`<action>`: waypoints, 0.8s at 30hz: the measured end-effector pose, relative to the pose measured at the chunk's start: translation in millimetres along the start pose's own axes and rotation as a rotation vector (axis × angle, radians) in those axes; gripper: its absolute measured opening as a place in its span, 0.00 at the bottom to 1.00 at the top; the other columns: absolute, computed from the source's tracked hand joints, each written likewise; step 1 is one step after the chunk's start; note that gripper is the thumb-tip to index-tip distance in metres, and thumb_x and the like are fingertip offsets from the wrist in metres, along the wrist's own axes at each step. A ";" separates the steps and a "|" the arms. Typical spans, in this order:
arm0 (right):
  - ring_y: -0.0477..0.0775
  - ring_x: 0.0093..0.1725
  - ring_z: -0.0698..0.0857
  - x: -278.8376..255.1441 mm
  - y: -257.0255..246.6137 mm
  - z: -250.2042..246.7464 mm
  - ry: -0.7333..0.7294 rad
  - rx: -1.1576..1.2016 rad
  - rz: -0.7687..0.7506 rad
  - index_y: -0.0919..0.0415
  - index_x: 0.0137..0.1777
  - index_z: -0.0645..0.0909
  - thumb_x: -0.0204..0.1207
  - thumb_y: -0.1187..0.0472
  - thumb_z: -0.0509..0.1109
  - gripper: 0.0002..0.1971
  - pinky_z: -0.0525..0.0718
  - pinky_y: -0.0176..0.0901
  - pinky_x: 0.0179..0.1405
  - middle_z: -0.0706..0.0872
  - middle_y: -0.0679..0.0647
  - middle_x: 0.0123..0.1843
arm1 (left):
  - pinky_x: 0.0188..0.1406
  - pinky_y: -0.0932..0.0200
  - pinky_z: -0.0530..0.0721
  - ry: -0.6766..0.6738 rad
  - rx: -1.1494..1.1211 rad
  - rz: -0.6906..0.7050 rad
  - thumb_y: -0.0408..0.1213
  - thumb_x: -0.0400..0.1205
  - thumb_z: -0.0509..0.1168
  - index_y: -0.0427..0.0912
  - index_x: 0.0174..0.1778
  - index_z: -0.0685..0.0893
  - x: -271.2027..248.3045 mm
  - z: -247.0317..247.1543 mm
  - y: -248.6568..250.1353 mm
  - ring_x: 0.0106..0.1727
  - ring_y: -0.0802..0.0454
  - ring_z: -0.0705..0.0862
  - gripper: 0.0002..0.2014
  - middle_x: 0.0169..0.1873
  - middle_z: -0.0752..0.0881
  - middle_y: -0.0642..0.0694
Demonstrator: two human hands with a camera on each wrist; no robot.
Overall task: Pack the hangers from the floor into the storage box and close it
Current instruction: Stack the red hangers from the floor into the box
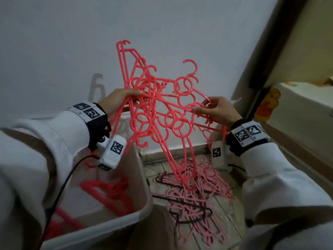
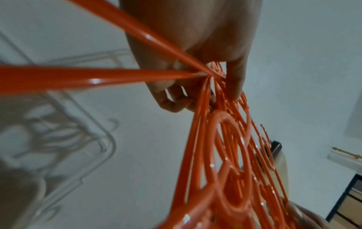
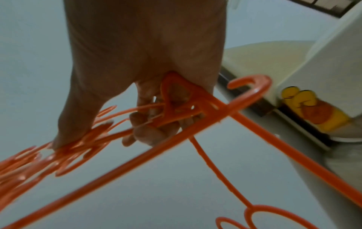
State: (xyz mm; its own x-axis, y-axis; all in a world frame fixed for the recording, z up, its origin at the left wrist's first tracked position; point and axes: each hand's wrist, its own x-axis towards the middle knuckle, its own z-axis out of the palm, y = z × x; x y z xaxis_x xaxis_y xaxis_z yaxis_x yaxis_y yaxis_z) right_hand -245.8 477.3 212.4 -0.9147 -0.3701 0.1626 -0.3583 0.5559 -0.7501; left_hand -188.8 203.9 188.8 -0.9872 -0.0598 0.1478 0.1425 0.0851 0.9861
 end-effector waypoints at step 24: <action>0.40 0.25 0.81 40.5 -308.7 100.8 -0.012 -0.123 -0.453 0.59 0.45 0.85 0.72 0.39 0.68 0.21 0.75 0.23 0.17 0.84 0.46 0.32 | 0.35 0.68 0.78 0.596 -0.222 0.214 0.41 0.79 0.60 0.43 0.43 0.86 -118.5 -239.0 106.2 0.32 0.63 0.82 0.10 0.35 0.84 0.53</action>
State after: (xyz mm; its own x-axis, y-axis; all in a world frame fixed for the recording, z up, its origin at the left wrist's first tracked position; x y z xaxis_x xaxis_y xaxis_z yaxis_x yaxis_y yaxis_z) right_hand -153.4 215.7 385.9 -0.6590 -0.6038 0.4485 -0.7413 0.4202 -0.5234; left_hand -39.6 -17.7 294.1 -0.7359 -0.6091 0.2958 0.4052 -0.0461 0.9131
